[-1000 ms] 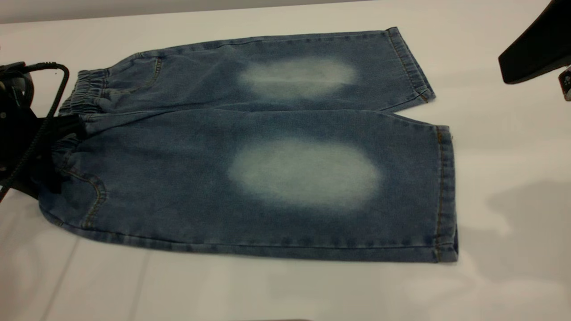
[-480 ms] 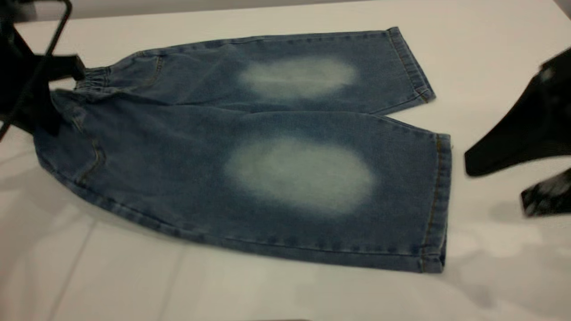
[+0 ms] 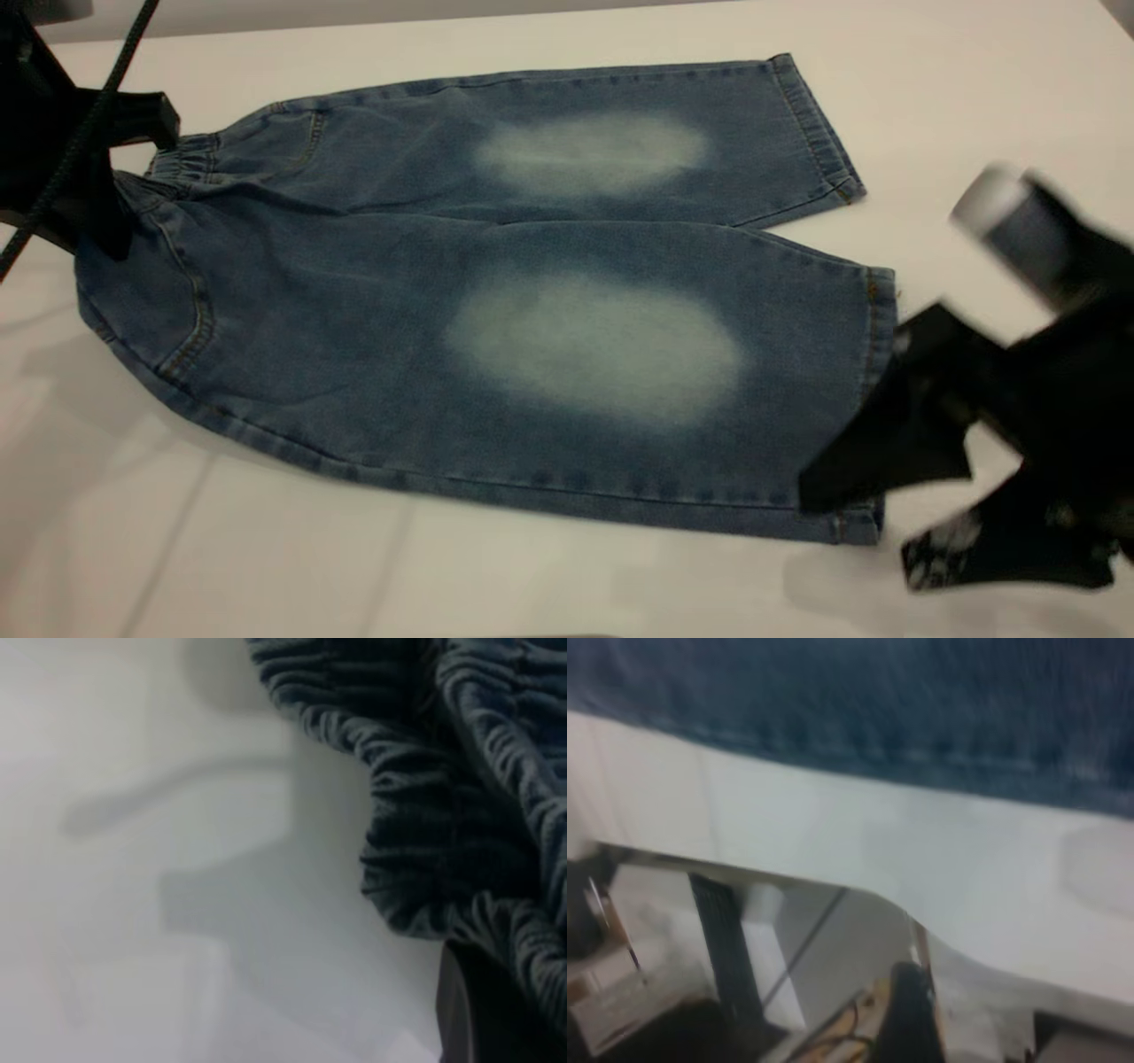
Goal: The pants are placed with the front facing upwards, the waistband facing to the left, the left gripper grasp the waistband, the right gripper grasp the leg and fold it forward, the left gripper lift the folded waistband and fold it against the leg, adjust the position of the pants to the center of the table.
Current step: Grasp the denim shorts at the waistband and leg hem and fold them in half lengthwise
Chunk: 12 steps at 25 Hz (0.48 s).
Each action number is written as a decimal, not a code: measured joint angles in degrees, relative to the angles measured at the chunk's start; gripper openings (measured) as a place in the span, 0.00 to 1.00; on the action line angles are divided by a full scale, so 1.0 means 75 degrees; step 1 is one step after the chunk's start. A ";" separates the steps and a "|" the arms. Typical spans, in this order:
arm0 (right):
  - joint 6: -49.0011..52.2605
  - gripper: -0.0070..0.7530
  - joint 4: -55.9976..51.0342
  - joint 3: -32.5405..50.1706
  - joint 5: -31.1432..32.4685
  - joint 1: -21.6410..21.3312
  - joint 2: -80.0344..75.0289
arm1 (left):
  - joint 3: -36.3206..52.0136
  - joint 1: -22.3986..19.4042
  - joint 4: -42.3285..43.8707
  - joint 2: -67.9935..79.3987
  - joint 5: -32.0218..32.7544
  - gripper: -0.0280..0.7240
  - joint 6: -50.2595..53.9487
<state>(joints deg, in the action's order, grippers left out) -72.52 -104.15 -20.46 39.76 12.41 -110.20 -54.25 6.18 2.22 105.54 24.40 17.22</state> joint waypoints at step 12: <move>-0.0098 0.67 -0.0060 -0.0848 -0.0321 0.0034 -0.1084 | 0.0000 0.0078 -0.0098 0.0000 -0.0007 0.13 -0.0033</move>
<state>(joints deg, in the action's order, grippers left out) -73.25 -104.60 -26.81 37.35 12.66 -118.33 -54.25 6.76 1.49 105.54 24.35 16.97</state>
